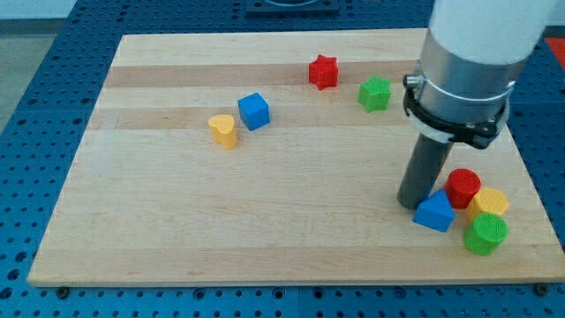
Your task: Point your arm at the yellow heart
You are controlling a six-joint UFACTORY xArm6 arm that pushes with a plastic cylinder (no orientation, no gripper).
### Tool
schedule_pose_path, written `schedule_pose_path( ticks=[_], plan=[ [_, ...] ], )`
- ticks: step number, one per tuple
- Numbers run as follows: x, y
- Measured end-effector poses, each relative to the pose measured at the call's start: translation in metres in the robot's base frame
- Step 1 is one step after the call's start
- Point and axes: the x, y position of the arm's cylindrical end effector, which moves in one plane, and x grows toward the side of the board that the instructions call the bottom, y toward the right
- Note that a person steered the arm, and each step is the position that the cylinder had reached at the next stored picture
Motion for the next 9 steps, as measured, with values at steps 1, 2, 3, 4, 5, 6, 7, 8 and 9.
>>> schedule_pose_path(
  ticks=[1, 2, 3, 4, 5, 6, 7, 8, 9],
  plan=[
    [0.0, 0.004],
    [0.0, 0.009],
    [0.0, 0.005],
    [-0.003, -0.025],
    [-0.008, -0.074],
    [-0.018, -0.128],
    [-0.031, -0.178],
    [-0.044, -0.226],
    [-0.061, -0.265]
  ],
)
